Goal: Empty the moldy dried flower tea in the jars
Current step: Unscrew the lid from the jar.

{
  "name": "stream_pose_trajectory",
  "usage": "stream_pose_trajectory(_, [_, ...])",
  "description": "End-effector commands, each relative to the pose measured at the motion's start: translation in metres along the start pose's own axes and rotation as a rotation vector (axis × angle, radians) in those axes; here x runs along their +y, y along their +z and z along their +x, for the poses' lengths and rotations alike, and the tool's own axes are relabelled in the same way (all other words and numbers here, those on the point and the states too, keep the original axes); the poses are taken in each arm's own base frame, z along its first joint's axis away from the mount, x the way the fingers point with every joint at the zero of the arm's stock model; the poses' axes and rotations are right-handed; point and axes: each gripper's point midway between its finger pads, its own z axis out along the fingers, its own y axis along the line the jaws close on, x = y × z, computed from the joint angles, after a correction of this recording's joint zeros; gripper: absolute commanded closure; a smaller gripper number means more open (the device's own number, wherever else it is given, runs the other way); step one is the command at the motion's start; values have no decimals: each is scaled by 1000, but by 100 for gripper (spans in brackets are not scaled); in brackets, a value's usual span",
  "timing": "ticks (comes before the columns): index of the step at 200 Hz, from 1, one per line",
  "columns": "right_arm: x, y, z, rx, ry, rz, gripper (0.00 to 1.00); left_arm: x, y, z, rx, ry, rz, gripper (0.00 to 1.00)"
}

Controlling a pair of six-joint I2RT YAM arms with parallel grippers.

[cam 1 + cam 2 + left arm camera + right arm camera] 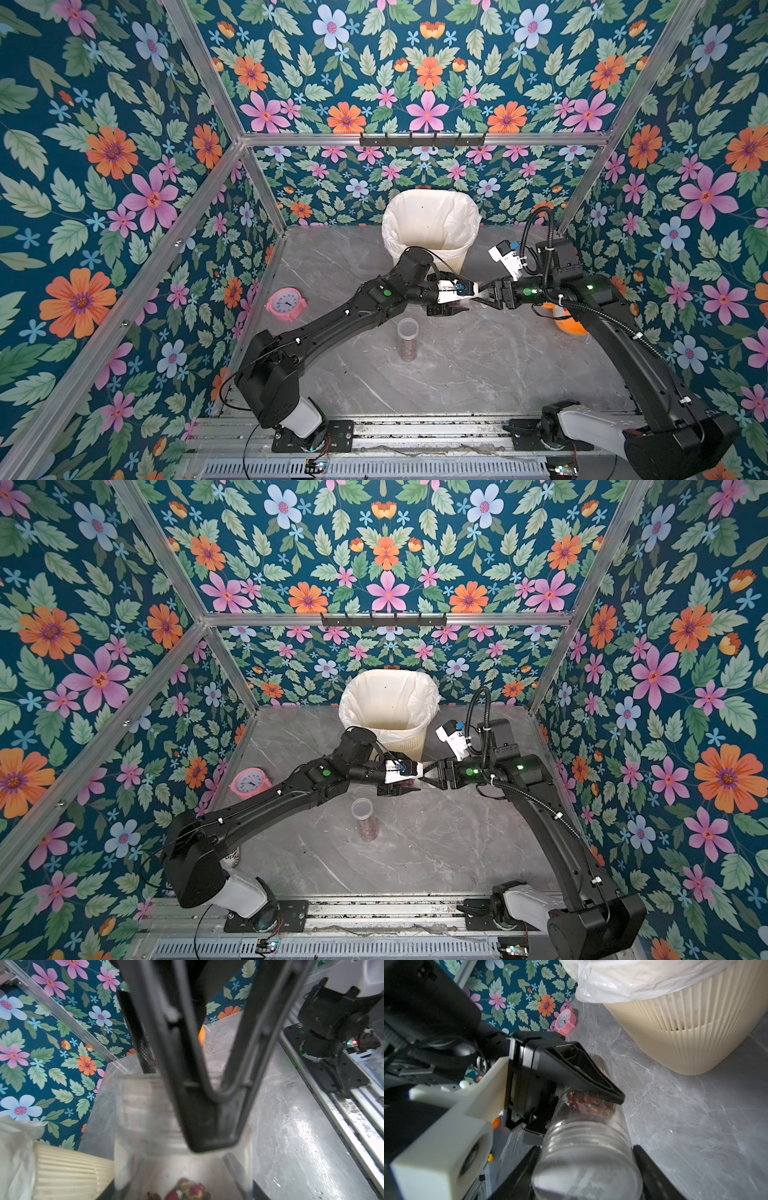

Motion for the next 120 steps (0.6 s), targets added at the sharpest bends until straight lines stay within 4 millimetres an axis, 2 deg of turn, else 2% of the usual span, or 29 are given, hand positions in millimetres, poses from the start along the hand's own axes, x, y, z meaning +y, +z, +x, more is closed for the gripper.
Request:
stream_pose_trajectory(1, [15, -3, 17, 6, -213, -66, 65, -7, -3, -9, -37, -24, 55, 52])
stream_pose_trajectory(49, [42, -14, 41, -94, -596, -117, 60, -19, -1, -7, -16, -55, 147, 52])
stream_pose_trajectory(60, [46, -15, 46, -101, -641, -117, 55, -19, -1, -7, -11, -59, 152, 52])
stream_pose_trajectory(68, [48, -16, 46, -108, -652, -119, 46, -18, 0, -6, -7, -57, 148, 52])
stream_pose_trajectory(78, [47, -17, 42, -127, -618, -97, 23, -15, 1, -3, 0, -51, 127, 52])
stream_pose_trajectory(91, [39, -20, 29, -158, -508, -27, 5, -8, 1, -3, -2, -39, 84, 52])
stream_pose_trajectory(108, [37, -24, 19, -135, -372, -19, 2, 3, 1, -3, -6, -16, 9, 52])
stream_pose_trajectory(120, [28, -23, 13, -117, -252, -6, 3, 11, 1, -2, -6, -2, -41, 52])
